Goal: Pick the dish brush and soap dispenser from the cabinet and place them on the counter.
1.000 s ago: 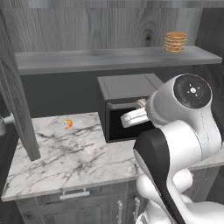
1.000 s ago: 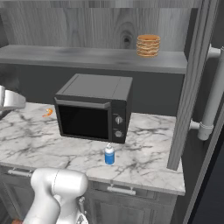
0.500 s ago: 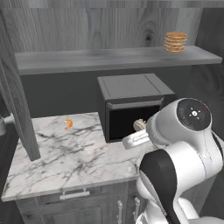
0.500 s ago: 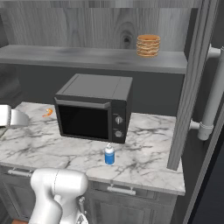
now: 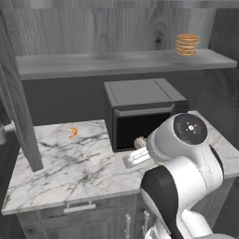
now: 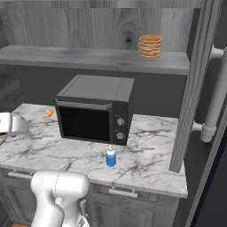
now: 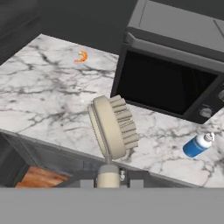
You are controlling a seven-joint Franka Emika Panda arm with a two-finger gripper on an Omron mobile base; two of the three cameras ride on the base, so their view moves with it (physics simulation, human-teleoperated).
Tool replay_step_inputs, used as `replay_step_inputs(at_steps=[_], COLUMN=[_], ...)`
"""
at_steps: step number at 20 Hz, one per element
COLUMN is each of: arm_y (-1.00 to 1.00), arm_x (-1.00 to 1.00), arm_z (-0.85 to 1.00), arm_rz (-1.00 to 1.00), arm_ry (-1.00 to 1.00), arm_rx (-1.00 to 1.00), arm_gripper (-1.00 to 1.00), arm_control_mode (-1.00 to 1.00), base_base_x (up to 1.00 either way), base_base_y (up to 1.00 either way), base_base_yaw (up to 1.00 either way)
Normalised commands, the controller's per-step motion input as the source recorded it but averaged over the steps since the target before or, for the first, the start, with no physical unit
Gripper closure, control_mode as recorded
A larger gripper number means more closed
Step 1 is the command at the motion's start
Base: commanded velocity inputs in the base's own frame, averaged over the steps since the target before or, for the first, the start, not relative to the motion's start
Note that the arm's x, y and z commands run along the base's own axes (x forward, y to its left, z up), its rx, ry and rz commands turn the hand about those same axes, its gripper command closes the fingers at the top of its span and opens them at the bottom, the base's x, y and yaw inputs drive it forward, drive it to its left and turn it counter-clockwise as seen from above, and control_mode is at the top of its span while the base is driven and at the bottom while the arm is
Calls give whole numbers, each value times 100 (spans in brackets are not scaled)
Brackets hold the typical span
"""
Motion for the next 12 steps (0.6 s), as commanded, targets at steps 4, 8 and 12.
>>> replay_step_inputs(at_steps=[4,8,12], arm_y=[2,3,5], arm_x=[12,15,21], arm_z=[-11,-23,-41], arm_rz=[0,0,0], arm_ry=[-6,-3,0], arm_rx=[0,0,0], arm_gripper=[100,100,100], arm_control_mode=[-100,-100,-100], base_base_x=[0,0,0], base_base_y=[0,0,0], base_base_yaw=[0,0,0])
